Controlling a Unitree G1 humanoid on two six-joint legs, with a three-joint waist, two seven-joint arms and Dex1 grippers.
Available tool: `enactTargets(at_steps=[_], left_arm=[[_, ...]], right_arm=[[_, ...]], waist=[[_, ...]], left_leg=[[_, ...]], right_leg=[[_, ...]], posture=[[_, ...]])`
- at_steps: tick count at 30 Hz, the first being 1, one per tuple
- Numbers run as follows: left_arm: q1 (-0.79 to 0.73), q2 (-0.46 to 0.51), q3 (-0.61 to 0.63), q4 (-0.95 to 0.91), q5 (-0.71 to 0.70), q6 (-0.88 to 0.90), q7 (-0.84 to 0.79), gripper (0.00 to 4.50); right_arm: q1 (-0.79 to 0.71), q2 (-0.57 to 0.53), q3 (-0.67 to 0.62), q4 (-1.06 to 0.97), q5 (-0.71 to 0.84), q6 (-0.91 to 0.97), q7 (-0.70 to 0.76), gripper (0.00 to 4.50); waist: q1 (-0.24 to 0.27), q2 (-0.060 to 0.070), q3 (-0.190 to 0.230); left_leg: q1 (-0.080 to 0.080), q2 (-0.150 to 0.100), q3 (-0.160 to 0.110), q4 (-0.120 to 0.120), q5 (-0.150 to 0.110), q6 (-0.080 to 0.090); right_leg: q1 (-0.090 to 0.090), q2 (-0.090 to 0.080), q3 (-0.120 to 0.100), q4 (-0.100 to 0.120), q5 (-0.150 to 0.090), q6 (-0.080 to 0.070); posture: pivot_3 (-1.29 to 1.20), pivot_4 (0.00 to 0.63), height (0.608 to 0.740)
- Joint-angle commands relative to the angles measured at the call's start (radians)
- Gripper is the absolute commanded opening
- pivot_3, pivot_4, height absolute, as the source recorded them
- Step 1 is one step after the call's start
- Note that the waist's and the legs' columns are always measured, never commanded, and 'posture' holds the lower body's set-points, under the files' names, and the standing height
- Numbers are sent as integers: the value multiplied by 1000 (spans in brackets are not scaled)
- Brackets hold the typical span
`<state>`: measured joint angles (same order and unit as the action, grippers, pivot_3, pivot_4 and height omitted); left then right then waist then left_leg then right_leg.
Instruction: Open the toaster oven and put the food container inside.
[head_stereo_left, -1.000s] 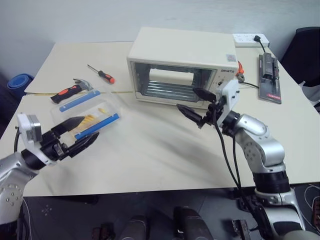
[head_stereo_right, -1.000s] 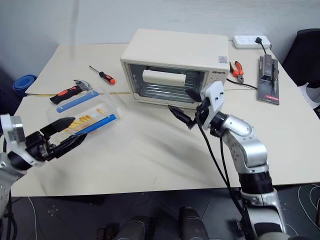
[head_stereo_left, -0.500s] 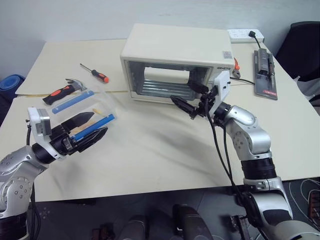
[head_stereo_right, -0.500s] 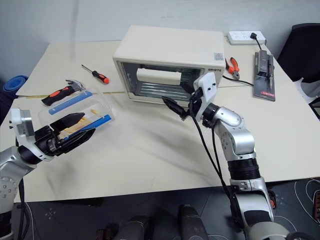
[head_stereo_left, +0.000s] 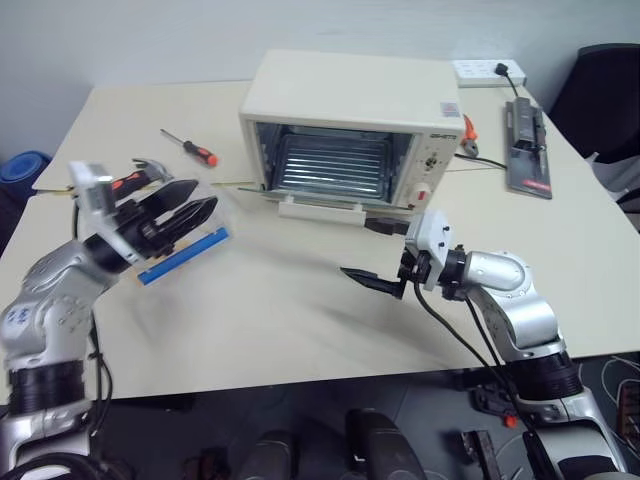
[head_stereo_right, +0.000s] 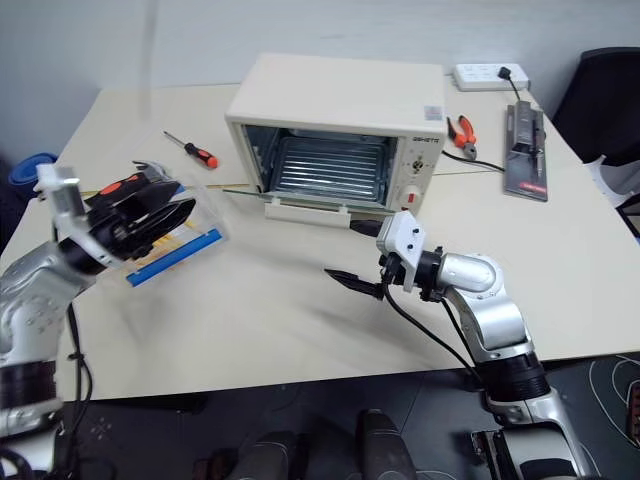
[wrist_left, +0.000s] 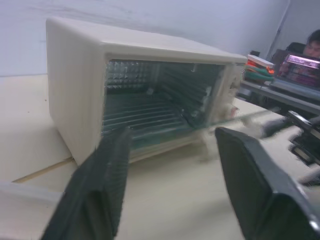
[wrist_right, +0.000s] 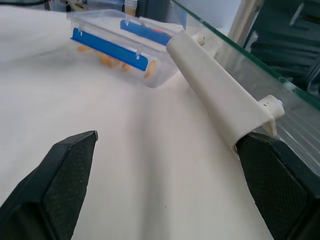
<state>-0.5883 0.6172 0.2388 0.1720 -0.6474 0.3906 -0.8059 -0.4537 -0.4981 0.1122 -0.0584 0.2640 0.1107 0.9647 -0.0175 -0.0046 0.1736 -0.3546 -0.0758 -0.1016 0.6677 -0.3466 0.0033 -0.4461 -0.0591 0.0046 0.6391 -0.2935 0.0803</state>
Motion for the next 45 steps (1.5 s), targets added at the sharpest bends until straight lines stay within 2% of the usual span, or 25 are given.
enactTargets(at_steps=[1,5,6,10,15,17,21,25,28,33,34,38,41,43,45], left_arm=[[-89,-36,-63,106,97,-98,-37,1402],[-138,-62,-130,200,183,-180,-106,159],[-136,-62,-152,208,206,-198,-132,74],[-83,-38,-233,199,292,-254,-218,74],[-5,-46,-259,148,366,-301,-175,74],[33,-58,-261,116,386,-307,-146,74],[114,-91,-247,47,393,-297,-86,74],[200,-113,-229,-2,387,-307,-50,74],[288,-162,-87,-203,241,-213,71,633],[569,-150,182,-478,24,-54,172,2013],[631,-157,253,-499,-13,-36,200,2413],[840,-190,513,-517,-102,-18,299,3476],[900,-206,607,-472,-130,-3,369,4393],[932,-219,676,-433,-161,52,459,4454],[934,-205,688,-434,-194,100,491,4454]], right_arm=[[8,7,14,-43,-5,-38,4,4500],[60,-14,9,-64,-24,-57,2,4500],[78,-20,6,-73,-27,-60,0,4500],[226,-55,-34,-126,-34,-92,-17,4500],[513,-113,-191,-152,32,-167,-6,4500],[574,-98,-271,-157,112,-232,20,4500],[580,-100,-349,-200,196,-175,-20,4500],[491,-82,-361,-205,263,-134,-48,4500],[390,-61,-349,-205,330,-86,-58,4500],[277,-17,-298,-182,343,-84,-42,4500],[262,-7,-286,-175,343,-89,-32,4500],[200,45,-231,-137,316,-156,22,4500],[178,71,-207,-117,301,-189,44,4500],[161,87,-180,-108,284,-223,67,4500],[151,95,-172,-100,276,-237,71,4500]], waist=[[3,0,0],[-11,0,0],[-11,0,0],[-5,0,0],[19,0,0],[24,0,0],[20,0,0],[17,0,0],[15,-1,0],[15,-1,0],[17,-1,0],[17,-2,1],[41,-2,1],[46,-2,1],[46,-3,0]], left_leg=[[0,-1,0,0,0,0],[0,0,1,-1,0,0],[0,0,0,-2,0,0],[0,0,0,0,0,0],[0,0,1,1,0,0],[0,0,1,2,0,1],[2,0,2,4,-1,1],[3,1,1,4,-1,1],[2,0,2,4,-1,1],[2,2,1,2,-1,0],[3,2,1,1,-1,0],[3,2,2,0,-1,0],[2,2,1,2,-1,1],[3,2,0,3,-1,1],[5,2,1,3,-2,3]], right_leg=[[0,0,0,0,0,0],[-1,0,0,1,0,0],[-1,0,0,1,0,0],[-1,0,1,0,0,0],[0,0,1,1,0,0],[0,0,2,2,0,0],[3,0,3,3,0,1],[3,0,3,5,0,1],[2,0,3,5,0,1],[2,1,3,4,0,0],[2,1,3,3,0,0],[2,1,4,1,0,0],[4,1,2,0,0,0],[7,0,2,-2,0,0],[8,0,2,-3,0,0]], posture=[[0,150,740],[0,150,740],[0,150,740],[0,150,740],[0,150,740],[0,150,740],[0,150,740],[0,150,740],[0,150,740],[0,150,740],[0,150,740],[0,150,740],[0,150,740],[0,150,740],[0,150,740]])
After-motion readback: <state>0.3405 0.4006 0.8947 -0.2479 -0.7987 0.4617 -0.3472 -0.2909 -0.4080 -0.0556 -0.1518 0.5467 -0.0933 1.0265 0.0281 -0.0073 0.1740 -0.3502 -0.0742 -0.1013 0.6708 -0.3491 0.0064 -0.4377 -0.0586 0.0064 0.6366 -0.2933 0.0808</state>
